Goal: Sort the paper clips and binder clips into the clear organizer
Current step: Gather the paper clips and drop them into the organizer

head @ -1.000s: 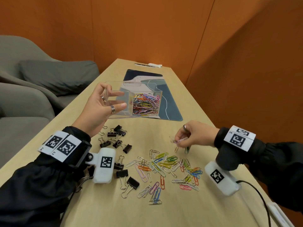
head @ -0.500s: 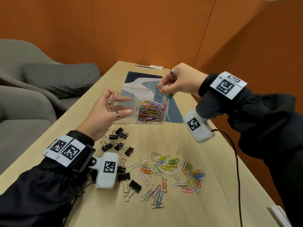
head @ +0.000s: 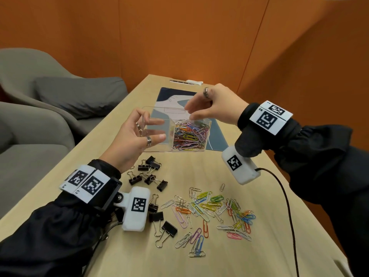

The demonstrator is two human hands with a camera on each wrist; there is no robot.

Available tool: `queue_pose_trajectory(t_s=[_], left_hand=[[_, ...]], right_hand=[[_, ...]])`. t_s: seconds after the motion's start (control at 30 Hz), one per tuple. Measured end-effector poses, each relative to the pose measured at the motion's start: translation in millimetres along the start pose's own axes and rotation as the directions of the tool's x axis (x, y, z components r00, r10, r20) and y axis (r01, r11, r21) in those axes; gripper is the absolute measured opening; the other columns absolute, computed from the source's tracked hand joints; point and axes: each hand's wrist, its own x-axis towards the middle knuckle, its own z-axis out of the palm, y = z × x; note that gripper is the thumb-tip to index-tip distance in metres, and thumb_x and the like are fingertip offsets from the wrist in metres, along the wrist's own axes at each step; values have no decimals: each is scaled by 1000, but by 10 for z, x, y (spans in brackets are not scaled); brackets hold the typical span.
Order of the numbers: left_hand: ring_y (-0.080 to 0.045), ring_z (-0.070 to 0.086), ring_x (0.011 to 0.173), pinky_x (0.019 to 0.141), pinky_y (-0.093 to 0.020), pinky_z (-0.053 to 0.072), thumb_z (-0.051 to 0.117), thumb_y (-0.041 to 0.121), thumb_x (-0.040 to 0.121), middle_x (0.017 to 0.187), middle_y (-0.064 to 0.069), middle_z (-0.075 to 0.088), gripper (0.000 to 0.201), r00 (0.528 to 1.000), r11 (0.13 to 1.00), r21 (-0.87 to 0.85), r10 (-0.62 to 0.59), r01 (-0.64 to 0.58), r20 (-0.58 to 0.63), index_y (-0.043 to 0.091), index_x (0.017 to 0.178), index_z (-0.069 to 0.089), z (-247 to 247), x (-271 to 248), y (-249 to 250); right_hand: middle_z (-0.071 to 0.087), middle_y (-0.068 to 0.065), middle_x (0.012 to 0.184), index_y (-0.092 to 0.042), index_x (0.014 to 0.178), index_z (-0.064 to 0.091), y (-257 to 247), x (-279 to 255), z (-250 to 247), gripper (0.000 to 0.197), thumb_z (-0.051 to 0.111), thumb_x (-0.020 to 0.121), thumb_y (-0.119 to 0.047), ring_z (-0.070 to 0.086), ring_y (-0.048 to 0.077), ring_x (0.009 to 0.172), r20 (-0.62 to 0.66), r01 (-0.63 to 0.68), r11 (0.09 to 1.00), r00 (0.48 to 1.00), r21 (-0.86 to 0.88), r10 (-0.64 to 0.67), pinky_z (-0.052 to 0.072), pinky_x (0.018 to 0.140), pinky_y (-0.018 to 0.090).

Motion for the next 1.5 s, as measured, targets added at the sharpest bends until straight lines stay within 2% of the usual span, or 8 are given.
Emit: queue_pose_trajectory(t_s=[0.33, 0.47, 0.6, 0.93, 1.03, 1.17, 1.33, 1.5], left_hand=[[-26, 64, 93, 78, -31, 55, 69, -2, 65, 113, -8, 64, 42, 1000, 1000, -30, 6, -5, 28, 24, 79, 38, -41, 24, -19], [-27, 64, 95, 80, -32, 55, 70, -2, 66, 114, -9, 62, 43, 1000, 1000, -19, 9, -9, 24, 23, 79, 38, -34, 14, -9], [-28, 63, 96, 79, -31, 56, 67, 0, 64, 117, -11, 62, 40, 1000, 1000, -8, 7, -7, 19, 22, 80, 37, -14, 0, 7], [-33, 60, 103, 86, -41, 51, 75, -2, 66, 118, -11, 62, 47, 1000, 1000, 5, 2, -2, -10, 24, 80, 39, -49, 9, 20], [-37, 58, 107, 88, -44, 49, 71, -2, 67, 116, -11, 63, 43, 999, 1000, 11, 11, -11, -34, 24, 79, 39, -62, 11, 29], [-34, 59, 104, 87, -42, 48, 64, -8, 72, 114, -8, 63, 41, 997, 999, 19, 31, -30, -72, 23, 79, 38, -76, 11, 52], [-29, 61, 98, 78, -30, 52, 57, -16, 79, 109, -6, 64, 43, 992, 998, 9, 58, -58, -110, 22, 79, 35, -89, 16, 78], [-28, 62, 96, 77, -27, 53, 55, -17, 79, 109, -6, 64, 44, 993, 998, 16, 62, -60, -104, 22, 79, 35, -78, 13, 84]], right_hand=[[39, -5, 47, -26, 63, 65, 21, -184, -15, 42, 44, 95, -44, 33, 12, 42, -42, 8, 955, 999, -297, -21, 29, 43, 15], [49, 7, 64, -21, 97, 75, 25, -161, 38, 48, 35, 97, -47, 38, 12, 52, -8, -28, 950, 1000, -312, 27, 22, 52, 23], [65, -11, 78, -23, 96, 75, 2, -121, 41, 48, 32, 99, -45, 48, -13, 57, -29, -20, 970, 999, -241, 14, 27, 69, 30], [67, 12, 102, -21, 100, 71, 28, -75, 178, 47, 30, 100, -43, 51, 25, 111, -21, -2, 973, 1000, -229, -3, 31, 99, 39], [66, 26, 95, -18, 92, 68, 77, -153, 121, 37, 37, 100, -36, 60, 36, 91, -183, 48, 993, 981, -112, -68, 47, 83, 42], [61, 13, 71, -25, 71, 57, 158, -339, 135, 34, 42, 99, -35, 56, 23, 66, -311, 58, 998, 949, -2, -56, 47, 67, 34], [62, -10, 67, -16, 77, 68, 239, -597, 416, 33, 49, 95, -36, 55, 6, 62, 196, -99, 995, 976, 30, 92, 48, 63, 20], [51, -8, 110, -28, 119, 57, 270, -737, 680, 44, 68, 80, -45, 53, 15, 105, 638, -171, 959, 719, -225, 277, 45, 92, 29]])
